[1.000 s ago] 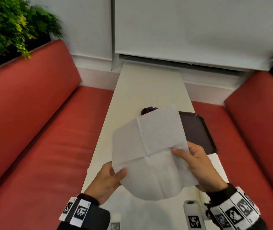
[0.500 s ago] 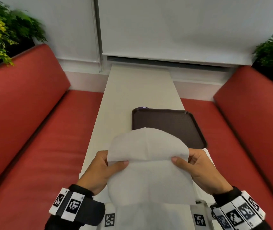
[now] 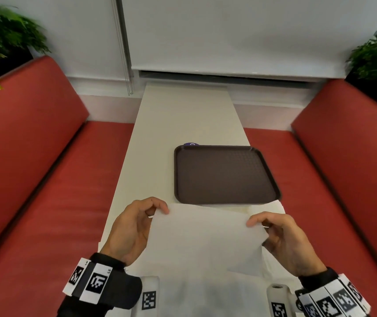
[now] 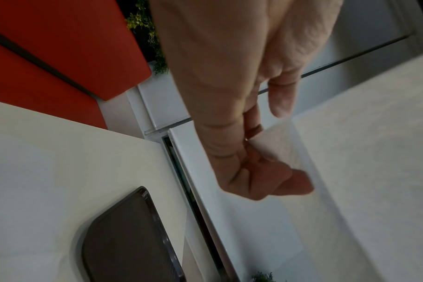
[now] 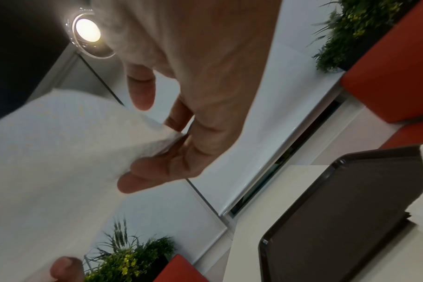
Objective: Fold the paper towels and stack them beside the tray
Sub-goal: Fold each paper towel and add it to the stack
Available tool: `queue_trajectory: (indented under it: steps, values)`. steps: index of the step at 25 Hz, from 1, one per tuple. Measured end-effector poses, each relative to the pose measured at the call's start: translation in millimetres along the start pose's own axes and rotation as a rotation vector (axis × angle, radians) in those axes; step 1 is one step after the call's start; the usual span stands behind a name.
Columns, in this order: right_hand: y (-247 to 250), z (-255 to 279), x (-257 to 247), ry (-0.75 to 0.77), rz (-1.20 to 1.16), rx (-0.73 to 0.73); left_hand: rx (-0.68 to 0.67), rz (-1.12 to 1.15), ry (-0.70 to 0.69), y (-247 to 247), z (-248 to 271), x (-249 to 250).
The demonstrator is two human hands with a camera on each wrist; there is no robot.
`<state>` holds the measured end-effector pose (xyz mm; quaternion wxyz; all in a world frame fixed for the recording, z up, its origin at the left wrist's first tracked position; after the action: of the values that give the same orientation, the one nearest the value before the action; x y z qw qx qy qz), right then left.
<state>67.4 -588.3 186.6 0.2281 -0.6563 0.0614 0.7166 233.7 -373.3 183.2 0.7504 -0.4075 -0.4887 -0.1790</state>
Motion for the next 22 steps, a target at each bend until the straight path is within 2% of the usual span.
queue_trajectory:
  steps: [3, 5, 7, 10, 15, 18, 22]
  values:
    - [27.7, 9.8, 12.0, -0.001, 0.106, 0.091, -0.057, -0.258, 0.008, -11.8, -13.1, -13.1]
    - [52.4, 22.0, 25.6, -0.010, 0.182, 0.166, -0.072, -0.440, 0.071, -25.6, -26.4, -30.5]
    - [80.9, 39.7, 39.8, -0.037, 0.183, 0.315, -0.044, -0.605, 0.077, -38.8, -46.1, -45.2]
    - [116.8, 69.1, 52.6, -0.071, 0.275, 0.507, -0.053, -0.823, -0.006, -78.2, -92.9, -65.2]
    - [163.1, 87.2, 86.2, -0.229, 0.471, 0.653, -0.258, -1.187, -0.142, -159.3, -169.1, -114.3]
    - [184.2, 76.8, 99.6, -0.271, 0.557, 0.701, -0.421, -1.447, -0.034, -188.5, -203.5, -163.7]
    - [204.8, 61.4, 126.2, -0.365, 0.671, 0.675, -0.538, -1.779, 0.185, -199.0, -232.9, -210.9]
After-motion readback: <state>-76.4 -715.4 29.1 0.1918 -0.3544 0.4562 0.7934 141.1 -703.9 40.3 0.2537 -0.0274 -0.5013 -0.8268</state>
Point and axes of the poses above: each hand's wrist, its own z-axis away from the middle knuckle, its own y-axis out of the back of the hand, x = y × z, the point moved 9 cm from there along -z, towards the middle knuckle, and after that the axes turned 7 degrees about -x, right-handed, at the moved point
